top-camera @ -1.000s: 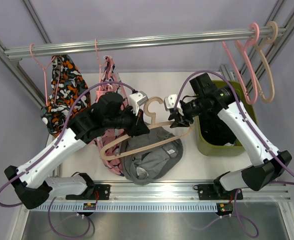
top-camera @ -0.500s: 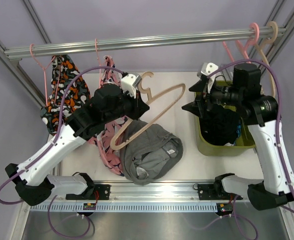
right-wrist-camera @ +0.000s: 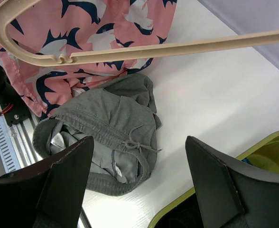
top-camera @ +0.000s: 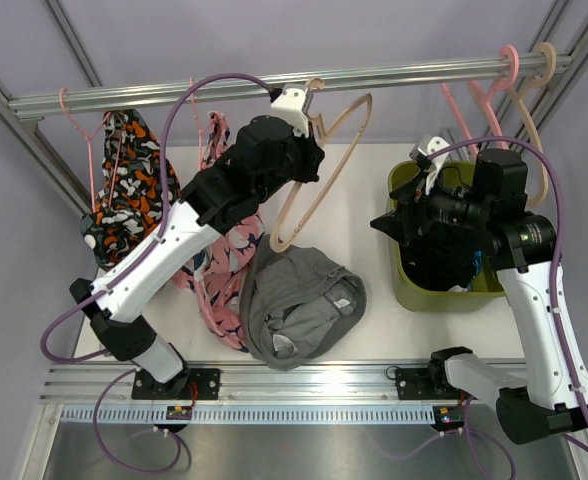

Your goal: Remove the shorts from the hanger

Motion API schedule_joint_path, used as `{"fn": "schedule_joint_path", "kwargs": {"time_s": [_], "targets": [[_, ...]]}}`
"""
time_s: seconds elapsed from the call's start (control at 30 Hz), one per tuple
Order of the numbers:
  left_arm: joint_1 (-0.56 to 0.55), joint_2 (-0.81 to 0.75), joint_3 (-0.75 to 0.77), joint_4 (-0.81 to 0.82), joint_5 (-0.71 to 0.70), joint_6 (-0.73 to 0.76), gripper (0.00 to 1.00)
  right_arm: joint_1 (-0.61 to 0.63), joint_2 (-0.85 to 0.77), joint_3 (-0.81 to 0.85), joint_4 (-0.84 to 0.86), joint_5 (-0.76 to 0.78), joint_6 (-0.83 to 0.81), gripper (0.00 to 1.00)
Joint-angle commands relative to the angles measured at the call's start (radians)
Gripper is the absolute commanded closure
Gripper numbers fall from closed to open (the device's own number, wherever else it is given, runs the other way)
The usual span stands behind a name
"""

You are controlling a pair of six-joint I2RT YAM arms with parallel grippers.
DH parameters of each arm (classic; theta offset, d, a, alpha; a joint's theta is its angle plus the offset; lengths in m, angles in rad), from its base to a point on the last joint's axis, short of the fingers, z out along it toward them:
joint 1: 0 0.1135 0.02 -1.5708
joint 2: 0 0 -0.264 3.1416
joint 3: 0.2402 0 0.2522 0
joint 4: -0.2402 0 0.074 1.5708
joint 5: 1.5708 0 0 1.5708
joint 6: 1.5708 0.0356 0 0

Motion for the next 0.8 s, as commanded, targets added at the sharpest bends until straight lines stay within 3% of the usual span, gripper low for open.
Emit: {"fn": "schedule_joint_path", "kwargs": {"time_s": [0.0,0.27,0.77], "targets": [[-0.004,0.051,0.140,0.026,-0.115,-0.006,1.00,-0.010,-0.031,-0.018,0.068,-0.001,0.053,0.13],[-0.004,0.135,0.213,0.032,-0.196,0.001,1.00,-0.024,-0.043,-0.042,0.086,-0.013,0.073,0.13],[0.038,0.235,0.264,0.015,-0.201,-0.003,1.00,-0.033,-0.063,-0.065,0.097,-0.019,0.087,0.13]]}}
